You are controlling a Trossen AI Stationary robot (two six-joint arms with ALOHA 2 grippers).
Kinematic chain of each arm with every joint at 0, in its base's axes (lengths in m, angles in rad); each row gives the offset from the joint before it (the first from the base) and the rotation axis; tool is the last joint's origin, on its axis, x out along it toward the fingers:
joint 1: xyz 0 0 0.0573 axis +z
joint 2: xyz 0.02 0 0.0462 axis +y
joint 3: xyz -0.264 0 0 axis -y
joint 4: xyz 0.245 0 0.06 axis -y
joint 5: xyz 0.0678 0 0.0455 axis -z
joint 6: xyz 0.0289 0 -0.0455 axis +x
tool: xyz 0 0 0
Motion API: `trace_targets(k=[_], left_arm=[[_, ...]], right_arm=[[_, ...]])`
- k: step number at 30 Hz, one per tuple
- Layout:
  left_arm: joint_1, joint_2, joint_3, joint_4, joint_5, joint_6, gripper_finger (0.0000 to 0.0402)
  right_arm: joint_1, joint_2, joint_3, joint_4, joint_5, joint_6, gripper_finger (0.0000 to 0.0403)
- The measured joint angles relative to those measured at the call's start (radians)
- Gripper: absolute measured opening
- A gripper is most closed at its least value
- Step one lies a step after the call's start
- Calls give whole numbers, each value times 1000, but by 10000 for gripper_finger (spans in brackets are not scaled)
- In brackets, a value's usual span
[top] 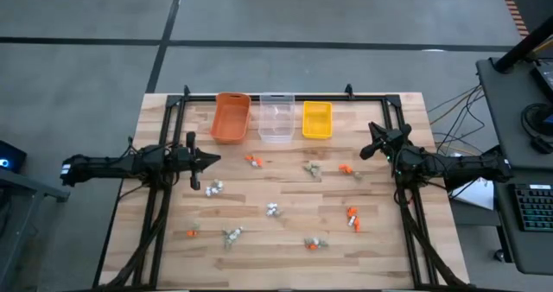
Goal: Sort Halloween decoration
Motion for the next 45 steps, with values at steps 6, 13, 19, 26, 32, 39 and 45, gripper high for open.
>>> trace_targets(k=[6,13,19,26,32,39,45], left_arm=[[0,0,0,0,0,0,0],[0,0,0,0,0,0,0],[1,15,-18,316,-20,-410,0],[-25,132,-21,623,86,-549,0],[-74,348,-22,830,46,-539,0],[-85,630,12,1062,37,-487,0],[-85,764,121,1057,54,-425,0]], right_arm=[[0,0,0,0,0,0,29],[0,0,0,0,0,-1,29],[0,0,0,0,0,16,29],[0,0,0,35,-213,707,29],[3,8,0,79,-332,830,29],[3,60,0,318,-418,685,29],[2,170,17,353,-385,605,28]])
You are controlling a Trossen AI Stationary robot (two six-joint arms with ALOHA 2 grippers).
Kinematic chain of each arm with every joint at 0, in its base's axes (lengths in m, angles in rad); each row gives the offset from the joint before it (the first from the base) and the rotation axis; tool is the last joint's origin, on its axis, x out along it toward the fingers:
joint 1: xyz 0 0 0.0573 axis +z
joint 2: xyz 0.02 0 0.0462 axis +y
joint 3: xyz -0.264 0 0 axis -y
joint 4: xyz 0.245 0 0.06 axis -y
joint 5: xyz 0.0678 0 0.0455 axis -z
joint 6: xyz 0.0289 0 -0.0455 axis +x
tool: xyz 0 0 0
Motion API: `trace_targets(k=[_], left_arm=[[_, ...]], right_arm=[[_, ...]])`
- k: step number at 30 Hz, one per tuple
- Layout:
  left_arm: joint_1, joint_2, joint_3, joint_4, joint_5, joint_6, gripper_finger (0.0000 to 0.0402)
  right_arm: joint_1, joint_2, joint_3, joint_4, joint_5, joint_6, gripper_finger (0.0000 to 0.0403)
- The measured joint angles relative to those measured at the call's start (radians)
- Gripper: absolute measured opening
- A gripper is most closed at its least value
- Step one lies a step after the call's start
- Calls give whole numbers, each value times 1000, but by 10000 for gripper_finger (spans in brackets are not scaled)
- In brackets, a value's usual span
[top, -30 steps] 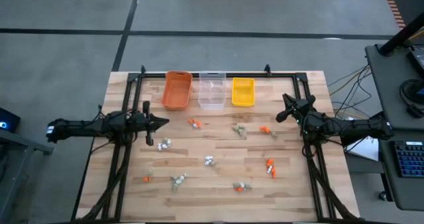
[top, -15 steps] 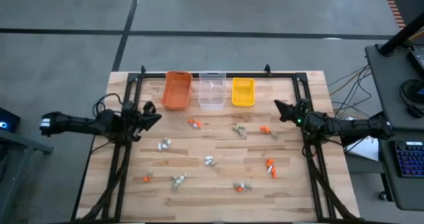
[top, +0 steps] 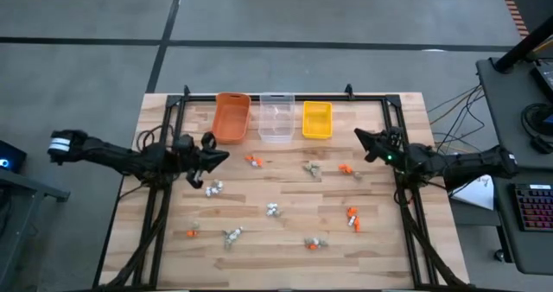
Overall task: Sort Halloween decoration
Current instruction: Put the orange skeleton toy into the yellow bin
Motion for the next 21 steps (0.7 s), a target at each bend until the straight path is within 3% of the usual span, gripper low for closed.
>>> trace_targets(k=[7,16,21], left_arm=[[0,116,138,-168,0,93,0],[0,201,324,-639,0,15,0],[0,258,394,-706,0,7,0]], right_arm=[[0,199,127,-156,2,-2,28],[0,468,430,-903,-10,257,28],[0,609,548,-1161,-9,351,28]])
